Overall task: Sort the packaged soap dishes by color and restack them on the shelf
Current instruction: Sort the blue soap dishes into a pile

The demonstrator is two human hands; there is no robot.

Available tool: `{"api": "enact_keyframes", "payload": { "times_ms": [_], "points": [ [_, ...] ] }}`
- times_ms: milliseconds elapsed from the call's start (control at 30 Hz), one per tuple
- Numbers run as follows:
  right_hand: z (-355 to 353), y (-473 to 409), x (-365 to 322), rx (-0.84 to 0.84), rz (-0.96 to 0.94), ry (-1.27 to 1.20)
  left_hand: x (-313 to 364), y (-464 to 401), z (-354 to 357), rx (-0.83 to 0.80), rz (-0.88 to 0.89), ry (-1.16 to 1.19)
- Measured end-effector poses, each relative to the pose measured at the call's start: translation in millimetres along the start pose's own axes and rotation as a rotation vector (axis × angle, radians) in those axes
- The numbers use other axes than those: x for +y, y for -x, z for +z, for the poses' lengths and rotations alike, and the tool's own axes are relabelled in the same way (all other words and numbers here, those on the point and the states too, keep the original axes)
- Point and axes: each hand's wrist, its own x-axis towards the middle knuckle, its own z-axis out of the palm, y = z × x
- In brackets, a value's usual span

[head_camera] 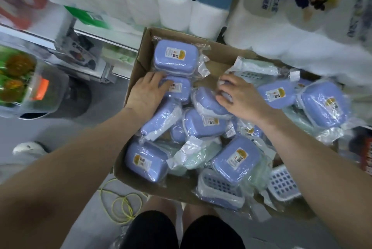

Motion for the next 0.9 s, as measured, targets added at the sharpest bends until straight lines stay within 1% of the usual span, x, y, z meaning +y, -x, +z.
{"api": "enact_keyframes", "payload": {
  "times_ms": [33,67,133,200,233,267,300,333,367,400,467,567,633,667,767,833,867,900],
  "points": [
    [-4,2,-1,-0.019,0.016,-0.012,1,2,0,-0.031,-0.038,0.019],
    [-7,3,-2,-0.074,0.037,-0.032,2,4,0,-0.061,-0.067,0.055],
    [-17,3,-4,-0.268,0.041,-0.012,2,12,-2,-0.08,-0.11,0.148],
    [-24,-2,-8,-0.403,0.004,0.077,6,21,-11,-0.016,-0.146,0.274],
    [-24,-5,-10,-0.436,-0.018,0.117,10,26,-16,0.03,-0.181,0.354],
    [-23,-9,-12,-0.457,-0.034,0.153,14,33,-24,0.026,-0.239,0.446],
    [-20,-12,-15,-0.47,-0.054,0.188,17,39,-28,-0.052,-0.305,0.537],
    [-18,-16,-18,-0.49,-0.072,0.224,19,47,-30,-0.179,-0.348,0.624],
    [-18,-18,-23,-0.509,-0.078,0.25,19,55,-31,-0.299,-0.351,0.689],
    [-18,-22,-27,-0.531,-0.066,0.254,19,63,-32,-0.379,-0.326,0.722],
    [-16,-27,-32,-0.565,-0.016,0.22,15,74,-32,-0.455,-0.27,0.743],
    [-11,-29,-31,-0.487,-0.019,0.186,8,81,-28,-0.528,-0.271,0.819],
    [-13,-21,-27,-0.394,-0.003,0.114,8,84,-27,-0.481,-0.244,0.817],
    [-15,-14,-25,-0.344,0.022,0.052,10,85,-28,-0.417,-0.226,0.77],
    [-27,3,-16,-0.202,0.16,-0.175,14,76,-40,-0.111,-0.172,0.558],
    [-36,9,-12,-0.157,0.281,-0.304,14,62,-48,0.067,-0.135,0.41],
    [-40,11,-11,-0.158,0.329,-0.354,12,53,-50,0.116,-0.121,0.358],
    [-43,12,-11,-0.165,0.361,-0.383,11,43,-50,0.125,-0.107,0.334]
  ]
}}
